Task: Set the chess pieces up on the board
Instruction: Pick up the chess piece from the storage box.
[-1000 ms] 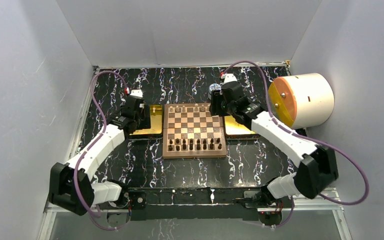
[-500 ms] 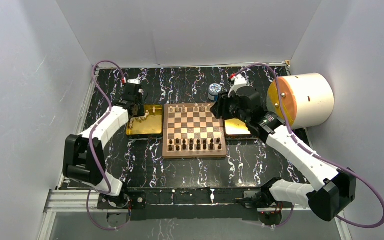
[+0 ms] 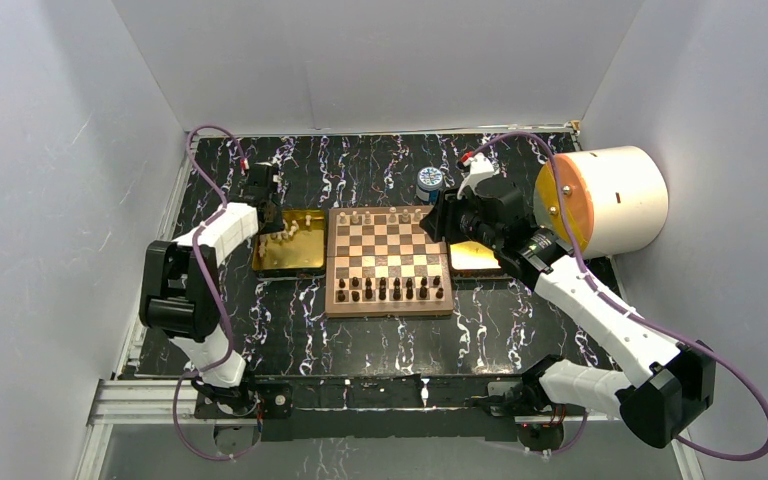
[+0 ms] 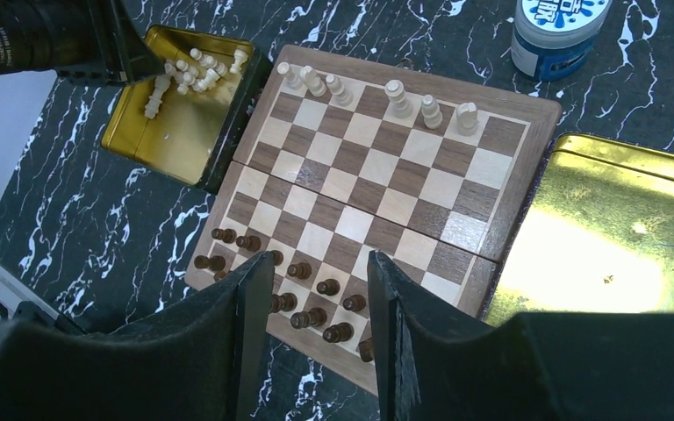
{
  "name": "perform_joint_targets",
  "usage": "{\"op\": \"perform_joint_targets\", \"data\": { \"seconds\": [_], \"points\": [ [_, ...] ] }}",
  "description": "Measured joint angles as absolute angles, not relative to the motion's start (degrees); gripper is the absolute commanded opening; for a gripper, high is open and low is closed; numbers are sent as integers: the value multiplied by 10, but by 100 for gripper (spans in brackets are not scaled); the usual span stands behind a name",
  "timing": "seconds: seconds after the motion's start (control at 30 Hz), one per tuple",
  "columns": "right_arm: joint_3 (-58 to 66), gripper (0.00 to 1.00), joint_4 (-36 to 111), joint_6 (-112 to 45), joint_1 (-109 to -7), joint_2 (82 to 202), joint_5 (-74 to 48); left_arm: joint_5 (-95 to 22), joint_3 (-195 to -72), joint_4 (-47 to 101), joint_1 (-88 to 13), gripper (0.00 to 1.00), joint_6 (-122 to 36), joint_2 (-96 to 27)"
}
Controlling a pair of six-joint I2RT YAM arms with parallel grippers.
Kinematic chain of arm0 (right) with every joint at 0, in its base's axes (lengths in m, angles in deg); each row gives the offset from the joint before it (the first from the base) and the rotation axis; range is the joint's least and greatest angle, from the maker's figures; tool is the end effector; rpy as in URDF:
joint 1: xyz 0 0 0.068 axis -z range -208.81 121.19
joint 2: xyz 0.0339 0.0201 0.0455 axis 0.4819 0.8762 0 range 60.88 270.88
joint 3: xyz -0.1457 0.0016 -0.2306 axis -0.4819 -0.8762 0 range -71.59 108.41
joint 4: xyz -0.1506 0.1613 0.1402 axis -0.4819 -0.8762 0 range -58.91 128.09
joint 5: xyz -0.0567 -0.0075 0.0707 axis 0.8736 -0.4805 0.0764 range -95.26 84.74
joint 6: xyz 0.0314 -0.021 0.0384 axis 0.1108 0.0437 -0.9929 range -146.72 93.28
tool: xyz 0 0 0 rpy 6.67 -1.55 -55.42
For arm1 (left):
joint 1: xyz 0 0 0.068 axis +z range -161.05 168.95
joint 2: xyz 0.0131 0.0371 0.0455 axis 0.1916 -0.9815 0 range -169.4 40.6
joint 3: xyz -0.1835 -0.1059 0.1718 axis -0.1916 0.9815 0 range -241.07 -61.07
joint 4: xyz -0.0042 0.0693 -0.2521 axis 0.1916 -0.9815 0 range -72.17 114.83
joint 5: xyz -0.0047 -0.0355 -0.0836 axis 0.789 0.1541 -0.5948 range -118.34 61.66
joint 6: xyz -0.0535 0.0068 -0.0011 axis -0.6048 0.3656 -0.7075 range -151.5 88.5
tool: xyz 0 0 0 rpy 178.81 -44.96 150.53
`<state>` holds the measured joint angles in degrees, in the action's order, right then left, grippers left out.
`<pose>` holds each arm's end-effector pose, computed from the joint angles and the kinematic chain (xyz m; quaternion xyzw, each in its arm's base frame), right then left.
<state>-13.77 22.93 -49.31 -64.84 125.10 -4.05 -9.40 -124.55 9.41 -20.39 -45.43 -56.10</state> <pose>0.2085 0.1507 0.3433 -0.0908 0.8219 0.2676 0.4946 0.3569 -0.0470 0.2108 -0.0951 0.9198 0.0805 0.3722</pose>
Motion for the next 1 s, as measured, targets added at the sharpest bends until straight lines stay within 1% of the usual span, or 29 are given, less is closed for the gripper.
{"op": "perform_joint_targets", "data": {
  "seconds": [0.33,0.6,1.0],
  "points": [
    [-138,52,228,-495,-648,1251,-53,-126,-1251,113,-190,33,-452,-587],
    [-137,52,219,-492,-648,1251,-53,-149,-1251,122,-190,27,-445,-596],
    [-137,52,210,-490,-648,1247,-53,-148,-1260,118,-187,24,-434,-604]
  ]
}}
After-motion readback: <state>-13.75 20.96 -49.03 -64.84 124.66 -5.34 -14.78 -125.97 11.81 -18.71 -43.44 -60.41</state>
